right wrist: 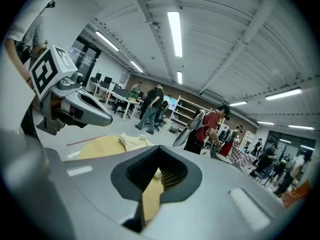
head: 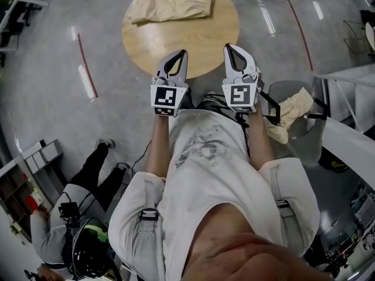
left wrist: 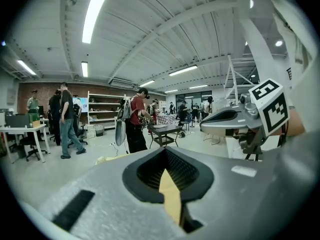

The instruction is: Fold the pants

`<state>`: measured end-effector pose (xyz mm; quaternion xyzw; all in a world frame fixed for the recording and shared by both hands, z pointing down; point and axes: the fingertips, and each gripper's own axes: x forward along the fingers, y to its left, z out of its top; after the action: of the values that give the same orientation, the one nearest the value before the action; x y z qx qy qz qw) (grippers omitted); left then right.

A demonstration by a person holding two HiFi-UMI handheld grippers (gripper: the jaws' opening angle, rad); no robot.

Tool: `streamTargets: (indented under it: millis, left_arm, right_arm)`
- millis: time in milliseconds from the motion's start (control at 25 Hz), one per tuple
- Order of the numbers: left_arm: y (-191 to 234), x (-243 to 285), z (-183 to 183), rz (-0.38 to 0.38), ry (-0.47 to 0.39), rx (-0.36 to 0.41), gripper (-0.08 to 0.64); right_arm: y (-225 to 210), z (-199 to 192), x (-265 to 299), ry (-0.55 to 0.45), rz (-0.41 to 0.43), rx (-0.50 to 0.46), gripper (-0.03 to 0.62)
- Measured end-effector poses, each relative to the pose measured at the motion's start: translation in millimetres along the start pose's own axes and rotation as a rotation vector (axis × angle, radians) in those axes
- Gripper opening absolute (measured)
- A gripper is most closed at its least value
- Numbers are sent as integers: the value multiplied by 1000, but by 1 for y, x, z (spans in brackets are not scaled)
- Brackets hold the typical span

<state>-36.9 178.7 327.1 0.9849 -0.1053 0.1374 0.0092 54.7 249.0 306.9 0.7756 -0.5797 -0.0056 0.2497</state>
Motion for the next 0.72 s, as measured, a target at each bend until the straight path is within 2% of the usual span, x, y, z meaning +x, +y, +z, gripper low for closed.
streamTargets:
  millis: [360,720]
  left_arm:
    - [-26,11,17,5,-29,-10,8]
    - [-19,42,16,17,-34,-32,8]
  right_arm:
    - [-29,-6,-22,-14,-7,-12,8]
    - [-45,-13,9,-13,21,-32,9]
